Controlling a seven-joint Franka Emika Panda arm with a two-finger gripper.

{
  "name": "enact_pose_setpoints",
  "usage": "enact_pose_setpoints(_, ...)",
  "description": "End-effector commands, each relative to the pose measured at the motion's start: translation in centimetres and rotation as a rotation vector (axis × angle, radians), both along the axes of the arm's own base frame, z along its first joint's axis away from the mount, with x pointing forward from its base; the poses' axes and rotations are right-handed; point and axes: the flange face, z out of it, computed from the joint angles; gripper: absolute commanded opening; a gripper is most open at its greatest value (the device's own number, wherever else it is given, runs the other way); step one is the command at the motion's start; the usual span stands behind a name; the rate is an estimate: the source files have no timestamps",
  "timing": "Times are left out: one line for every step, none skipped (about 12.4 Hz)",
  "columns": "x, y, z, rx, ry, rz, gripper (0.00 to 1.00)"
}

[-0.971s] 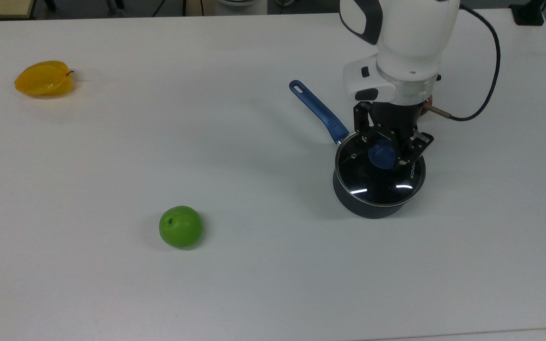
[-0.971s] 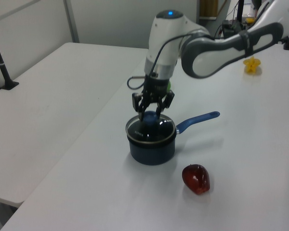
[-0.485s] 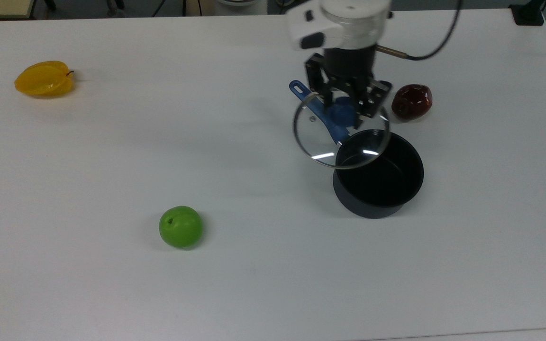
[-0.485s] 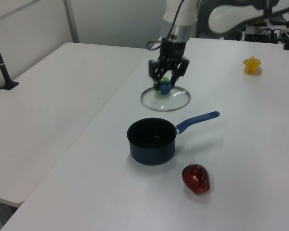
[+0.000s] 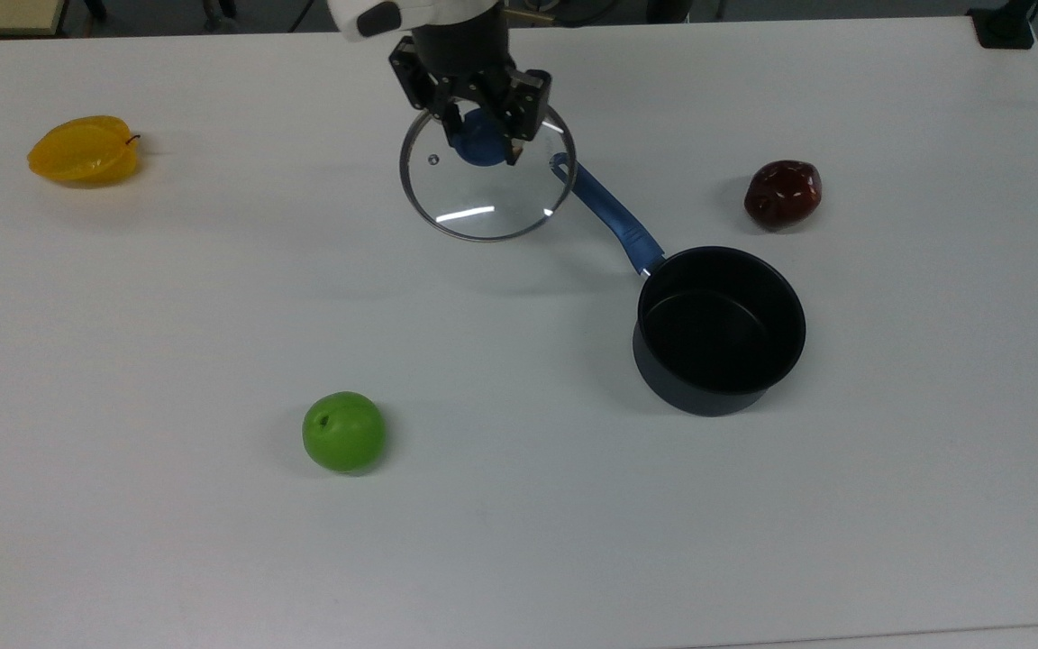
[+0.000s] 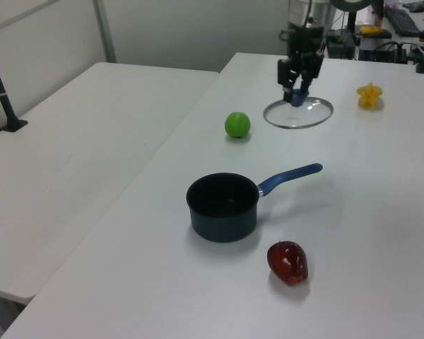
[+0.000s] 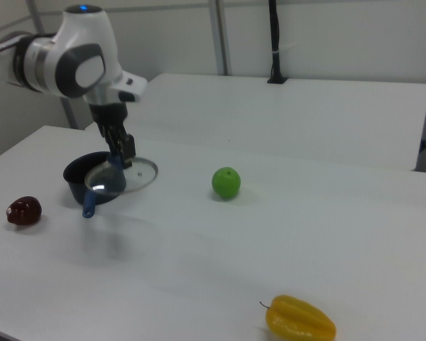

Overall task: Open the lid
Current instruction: 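Lift the glass lid off the saucepan and carry it beside the pan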

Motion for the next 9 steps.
enact_pose_setpoints(-1.6, -4.2, -4.4, 0.012, -0.005, 0.088, 0.22)
enact_pose_setpoints(-1.6, -5.1, -5.9, 0.008, -0.016, 0.104, 0.22)
enact_pose_setpoints(-1.4, -6.0, -7.4, 0.005, -0.027, 0.113, 0.22)
enact_pose_setpoints(-0.7, -6.2, -9.1, 0.008, -0.028, 0.111, 0.22)
enact_pose_setpoints(-0.2, -6.4, -10.4, 0.009, -0.023, 0.104, 0.22)
enact_pose_setpoints(0.5, -6.6, -11.7, 0.008, -0.031, 0.092, 0.22)
enact_pose_setpoints(1.1, -6.7, -12.7, 0.005, -0.049, 0.081, 0.22)
enact_pose_setpoints(1.5, -5.8, -13.6, 0.004, -0.057, 0.094, 0.23)
enact_pose_setpoints(1.7, -5.5, -14.7, 0.002, -0.051, 0.098, 0.23)
